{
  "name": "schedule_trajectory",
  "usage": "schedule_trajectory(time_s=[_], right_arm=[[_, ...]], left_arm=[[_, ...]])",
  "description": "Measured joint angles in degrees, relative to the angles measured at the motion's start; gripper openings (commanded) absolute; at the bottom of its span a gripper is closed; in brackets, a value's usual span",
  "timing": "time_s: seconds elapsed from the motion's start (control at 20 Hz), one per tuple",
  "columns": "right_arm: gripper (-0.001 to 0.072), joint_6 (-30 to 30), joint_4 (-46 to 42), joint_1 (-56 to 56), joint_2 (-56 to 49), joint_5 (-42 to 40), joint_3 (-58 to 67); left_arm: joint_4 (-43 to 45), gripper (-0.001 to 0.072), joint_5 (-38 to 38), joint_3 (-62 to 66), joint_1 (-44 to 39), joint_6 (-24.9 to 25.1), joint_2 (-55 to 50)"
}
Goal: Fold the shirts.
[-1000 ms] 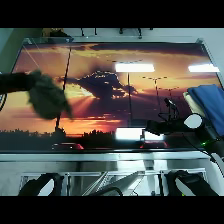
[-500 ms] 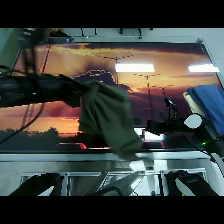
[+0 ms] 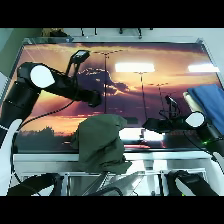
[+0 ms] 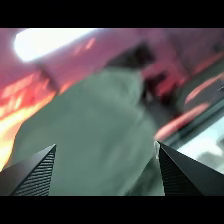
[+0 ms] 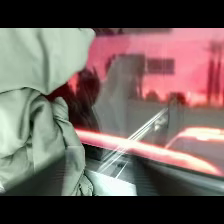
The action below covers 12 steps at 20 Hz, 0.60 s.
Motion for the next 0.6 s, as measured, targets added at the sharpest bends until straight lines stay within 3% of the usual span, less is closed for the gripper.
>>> schedule_trajectory(time_s=[0.2,0.25,0.3,0.35,0.6], right_arm=[[0.0471,-5.7,4.1,0.1,-2.4,2.2,0.8],[0.0457,-7.6,5.8,0.1,-3.7,2.2,0.8],[0.0364,-9.9,7.6,0.1,-5.4,2.0,0.9],[0.0341,-11.9,9.6,0.1,-7.3,1.4,1.0],[0.034,-21.3,16.9,0.2,-17.9,-2.2,1.1]], left_arm=[[0.0,0.0694,-5.9,-12.5,6.0,-0.2,7.2],[0.0,0.0694,-5.6,-17.9,7.8,-0.2,10.2],[0.0,0.0694,-4.6,-23.8,9.7,-0.2,13.5],[0.0,0.0694,-3.7,-29.3,11.7,0.0,16.2],[-1.0,0.0691,3.0,-53.3,24.7,3.5,26.5]])
